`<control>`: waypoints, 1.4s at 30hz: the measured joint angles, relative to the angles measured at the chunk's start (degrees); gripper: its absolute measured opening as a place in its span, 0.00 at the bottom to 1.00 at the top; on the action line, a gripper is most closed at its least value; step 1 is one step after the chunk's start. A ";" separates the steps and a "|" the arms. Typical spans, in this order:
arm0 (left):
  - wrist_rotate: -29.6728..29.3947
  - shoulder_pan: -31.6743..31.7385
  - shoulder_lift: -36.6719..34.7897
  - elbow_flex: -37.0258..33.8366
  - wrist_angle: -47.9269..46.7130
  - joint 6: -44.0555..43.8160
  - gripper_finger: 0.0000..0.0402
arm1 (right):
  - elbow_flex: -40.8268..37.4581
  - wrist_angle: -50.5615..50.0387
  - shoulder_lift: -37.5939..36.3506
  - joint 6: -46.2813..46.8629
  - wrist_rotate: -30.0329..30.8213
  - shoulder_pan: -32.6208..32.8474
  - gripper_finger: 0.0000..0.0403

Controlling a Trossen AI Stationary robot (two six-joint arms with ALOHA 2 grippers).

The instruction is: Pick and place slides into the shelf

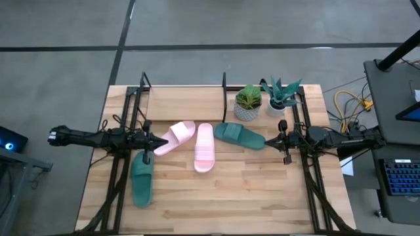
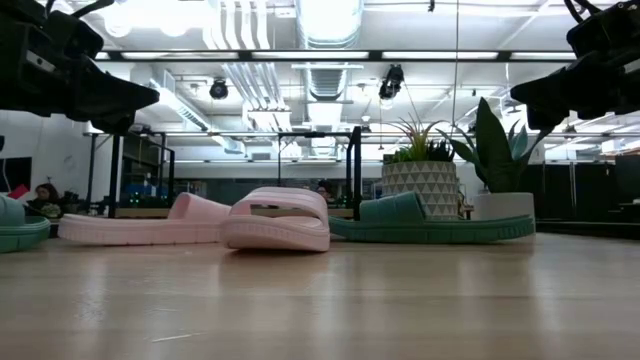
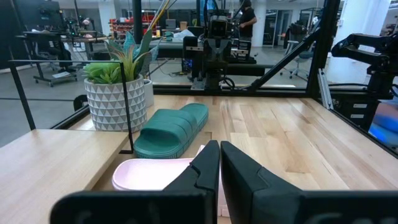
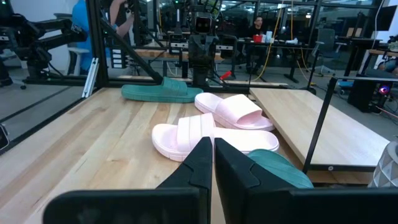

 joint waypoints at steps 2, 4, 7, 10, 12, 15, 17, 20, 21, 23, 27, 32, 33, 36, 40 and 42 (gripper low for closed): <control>0.00 0.00 0.00 0.00 0.00 0.00 0.00 | 0.00 -0.01 -0.01 0.00 -0.01 -0.01 0.02; 0.00 0.00 0.00 0.00 0.00 0.00 0.00 | 0.01 -0.02 0.00 0.00 -0.02 -0.01 0.02; 0.00 0.00 0.00 0.00 0.00 0.00 0.00 | 0.00 -0.01 -0.01 0.00 -0.01 0.00 0.02; 0.00 0.00 0.00 0.00 0.00 0.00 0.00 | 0.00 -0.02 -0.01 0.00 -0.02 0.00 0.02; 0.00 0.00 0.00 0.00 0.00 0.00 0.00 | 0.00 -0.02 0.01 0.00 0.00 -0.02 0.02; 0.00 0.00 0.00 0.00 0.00 0.00 0.00 | 0.01 -0.01 0.01 0.00 -0.01 -0.01 0.02; 0.00 0.00 0.00 0.00 0.00 0.00 0.00 | 0.01 -0.02 0.00 0.00 -0.01 -0.01 0.02; 0.00 0.00 0.00 0.00 0.00 0.00 0.00 | 0.01 0.00 0.01 0.00 0.00 -0.01 0.02; 0.00 0.00 0.00 0.00 0.00 0.00 0.00 | 0.01 -0.01 0.01 0.00 -0.01 0.00 0.02; 0.00 0.00 0.00 0.00 0.00 -0.02 0.00 | 0.01 -0.02 0.01 0.00 0.00 -0.02 0.02; 0.00 0.00 0.00 0.00 0.00 0.00 0.00 | 0.02 0.00 -0.01 0.00 0.00 -0.02 0.02; -1.34 0.00 0.00 0.00 0.07 1.84 0.00 | -0.02 0.63 0.00 -0.06 0.11 0.00 0.02; -1.48 0.00 0.00 0.00 0.07 1.61 0.00 | -0.04 1.49 0.01 -0.35 0.13 0.00 0.02; -1.50 0.00 0.00 0.00 0.02 1.60 0.00 | -0.04 3.34 -0.02 -0.91 0.11 0.00 0.02; -1.49 0.00 0.01 0.00 0.31 1.50 0.00 | -0.03 5.24 -0.01 -0.55 0.11 0.00 0.02; -1.49 0.00 0.02 0.00 0.79 -0.53 0.00 | -0.03 5.60 -0.01 -0.46 0.11 0.00 0.02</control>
